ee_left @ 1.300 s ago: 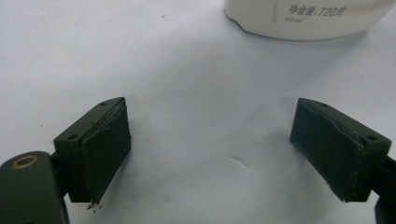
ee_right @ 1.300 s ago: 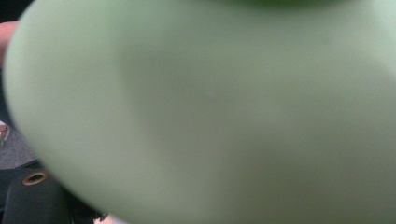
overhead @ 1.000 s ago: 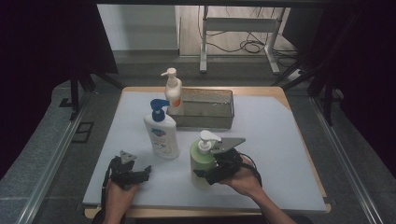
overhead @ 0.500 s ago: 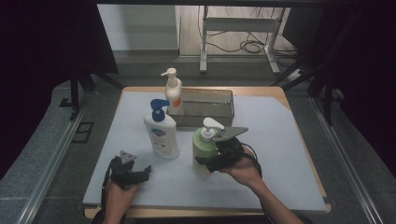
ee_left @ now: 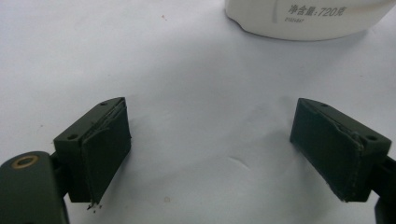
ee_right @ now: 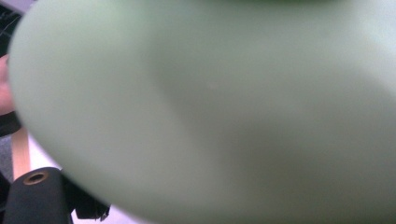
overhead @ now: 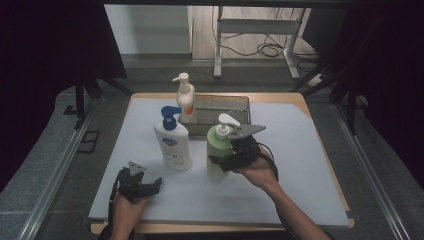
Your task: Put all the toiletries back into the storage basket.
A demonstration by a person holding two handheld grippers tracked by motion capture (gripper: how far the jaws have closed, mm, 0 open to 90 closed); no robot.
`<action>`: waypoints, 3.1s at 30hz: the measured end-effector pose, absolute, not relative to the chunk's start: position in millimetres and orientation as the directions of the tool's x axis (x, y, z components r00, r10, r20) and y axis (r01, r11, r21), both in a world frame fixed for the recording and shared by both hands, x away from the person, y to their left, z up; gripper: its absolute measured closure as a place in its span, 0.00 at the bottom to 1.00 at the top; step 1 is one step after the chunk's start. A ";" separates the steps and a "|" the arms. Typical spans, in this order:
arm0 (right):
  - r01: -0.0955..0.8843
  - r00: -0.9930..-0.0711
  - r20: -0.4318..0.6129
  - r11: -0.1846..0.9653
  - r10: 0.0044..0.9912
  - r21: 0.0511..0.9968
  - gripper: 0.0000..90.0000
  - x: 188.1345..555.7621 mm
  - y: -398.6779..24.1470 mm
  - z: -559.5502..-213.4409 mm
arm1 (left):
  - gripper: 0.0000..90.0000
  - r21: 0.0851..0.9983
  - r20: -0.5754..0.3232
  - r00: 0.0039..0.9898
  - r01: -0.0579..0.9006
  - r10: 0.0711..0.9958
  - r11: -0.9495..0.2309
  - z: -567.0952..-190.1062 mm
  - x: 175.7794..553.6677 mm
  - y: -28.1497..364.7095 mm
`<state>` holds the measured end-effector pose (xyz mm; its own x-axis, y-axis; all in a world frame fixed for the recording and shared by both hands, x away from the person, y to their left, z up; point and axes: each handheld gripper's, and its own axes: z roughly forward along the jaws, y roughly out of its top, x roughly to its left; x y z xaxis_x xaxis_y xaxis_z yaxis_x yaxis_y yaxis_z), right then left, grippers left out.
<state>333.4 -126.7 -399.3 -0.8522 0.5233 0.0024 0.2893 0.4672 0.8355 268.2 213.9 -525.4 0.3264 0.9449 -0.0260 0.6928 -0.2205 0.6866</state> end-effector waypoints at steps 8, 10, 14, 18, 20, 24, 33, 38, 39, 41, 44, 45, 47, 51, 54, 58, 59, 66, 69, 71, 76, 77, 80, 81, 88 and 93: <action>0.291 -0.834 -0.015 0.463 0.551 0.837 0.13 346.4 -123.8 -391.9 | 0.13 0.687 -0.025 0.327 0.692 0.945 -0.221 -525.5 268.2 213.9; 0.292 -0.830 -0.019 0.464 0.557 0.837 0.13 349.6 -123.0 -390.4 | 0.13 0.687 -0.025 0.327 0.692 0.945 -0.221 -525.5 268.2 213.9; 0.295 -0.822 -0.023 0.461 0.568 0.837 0.13 355.5 -122.0 -386.6 | 0.13 0.687 -0.025 0.326 0.692 0.945 -0.221 -525.5 268.3 213.9; 0.299 -0.814 -0.024 0.454 0.580 0.840 0.13 361.8 -121.4 -382.4 | 0.13 0.687 -0.026 0.327 0.692 0.945 -0.221 -525.5 268.3 213.9; 0.302 -0.809 -0.024 0.451 0.587 0.840 0.13 364.8 -121.2 -380.0 | 0.13 0.688 -0.026 0.327 0.692 0.945 -0.220 -525.6 268.3 213.9; 0.307 -0.803 -0.023 0.445 0.596 0.841 0.13 370.3 -121.2 -375.9 | 0.13 0.687 -0.026 0.327 0.692 0.945 -0.220 -525.6 268.3 213.9; 0.309 -0.792 -0.032 0.445 0.610 0.841 0.13 380.3 -117.0 -368.5 | 0.13 0.687 -0.026 0.327 0.692 0.945 -0.221 -525.6 268.3 213.9; 0.310 -0.783 -0.039 0.445 0.620 0.840 0.13 385.8 -114.0 -363.6 | 0.13 0.687 -0.026 0.327 0.692 0.945 -0.221 -525.6 268.3 214.0; 0.308 -0.782 -0.043 0.446 0.621 0.841 0.13 387.3 -113.3 -362.4 | 0.13 0.687 -0.026 0.327 0.692 0.945 -0.221 -525.6 268.3 214.0; 0.308 -0.779 -0.045 0.444 0.625 0.842 0.13 389.8 -112.3 -359.6 | 0.13 0.687 -0.026 0.327 0.692 0.945 -0.221 -525.6 268.3 214.0; 0.312 -0.774 -0.040 0.435 0.632 0.845 0.13 393.9 -111.1 -355.5 | 0.13 0.687 -0.026 0.327 0.692 0.945 -0.220 -525.6 268.3 214.0; 0.313 -0.771 -0.041 0.433 0.636 0.845 0.13 395.3 -110.5 -354.2 | 0.13 0.687 -0.026 0.327 0.692 0.945 -0.220 -525.6 268.3 214.0; 0.312 -0.765 -0.046 0.432 0.643 0.846 0.13 399.6 -108.5 -350.8 | 0.13 0.687 -0.026 0.327 0.692 0.945 -0.220 -525.6 268.3 214.0; 0.318 -0.756 -0.046 0.427 0.653 0.847 0.13 406.0 -106.6 -347.2 | 0.13 0.687 -0.026 0.327 0.693 0.945 -0.220 -525.5 268.4 214.0; 0.318 -0.749 -0.053 0.428 0.661 0.846 0.13 409.0 -104.8 -345.2 | 0.13 0.687 -0.027 0.327 0.692 0.945 -0.220 -525.6 268.3 214.0; 0.317 -0.739 -0.059 0.424 0.671 0.848 0.13 415.2 -103.5 -341.9 | 0.13 0.687 -0.027 0.327 0.693 0.945 -0.220 -525.5 268.4 214.0; 0.317 -0.736 -0.060 0.422 0.674 0.849 0.13 416.6 -103.4 -341.5 | 0.13 0.687 -0.027 0.327 0.693 0.945 -0.220 -525.5 268.4 214.1; 0.320 -0.716 -0.065 0.410 0.695 0.854 0.13 426.1 -103.9 -340.3 | 0.13 0.687 -0.027 0.327 0.693 0.945 -0.220 -525.5 268.4 214.1; 0.327 -0.707 -0.062 0.403 0.705 0.855 0.13 430.8 -105.0 -340.1 | 0.13 0.687 -0.027 0.327 0.693 0.945 -0.220 -525.5 268.4 214.1; 0.329 -0.699 -0.065 0.401 0.712 0.855 0.13 433.9 -105.1 -340.1 | 0.13 0.687 -0.027 0.327 0.693 0.945 -0.221 -525.5 268.4 214.1; 0.331 -0.686 -0.069 0.395 0.725 0.857 0.13 440.1 -105.5 -340.8 | 0.13 0.687 -0.027 0.327 0.693 0.945 -0.221 -525.5 268.4 214.1; 0.330 -0.683 -0.070 0.393 0.727 0.858 0.13 441.4 -105.9 -341.0 | 0.13 0.687 -0.026 0.327 0.693 0.945 -0.221 -525.5 268.4 214.1; 0.335 -0.674 -0.070 0.389 0.735 0.858 0.13 445.7 -106.7 -341.5 | 0.13 0.687 -0.027 0.327 0.692 0.945 -0.220 -525.6 268.4 214.0; 0.335 -0.668 -0.073 0.387 0.741 0.859 0.13 448.5 -106.4 -341.8 | 0.13 0.687 -0.027 0.326 0.692 0.945 -0.219 -525.6 268.4 214.0; 0.324 -0.659 -0.081 0.380 0.748 0.866 0.13 456.1 -103.4 -343.3 | 0.13 0.688 -0.030 0.324 0.693 0.946 -0.216 -525.6 268.3 213.8; 0.320 -0.653 -0.093 0.385 0.752 0.866 0.13 462.6 -100.4 -345.1 | 0.13 0.686 -0.029 0.326 0.694 0.945 -0.218 -525.5 268.2 213.9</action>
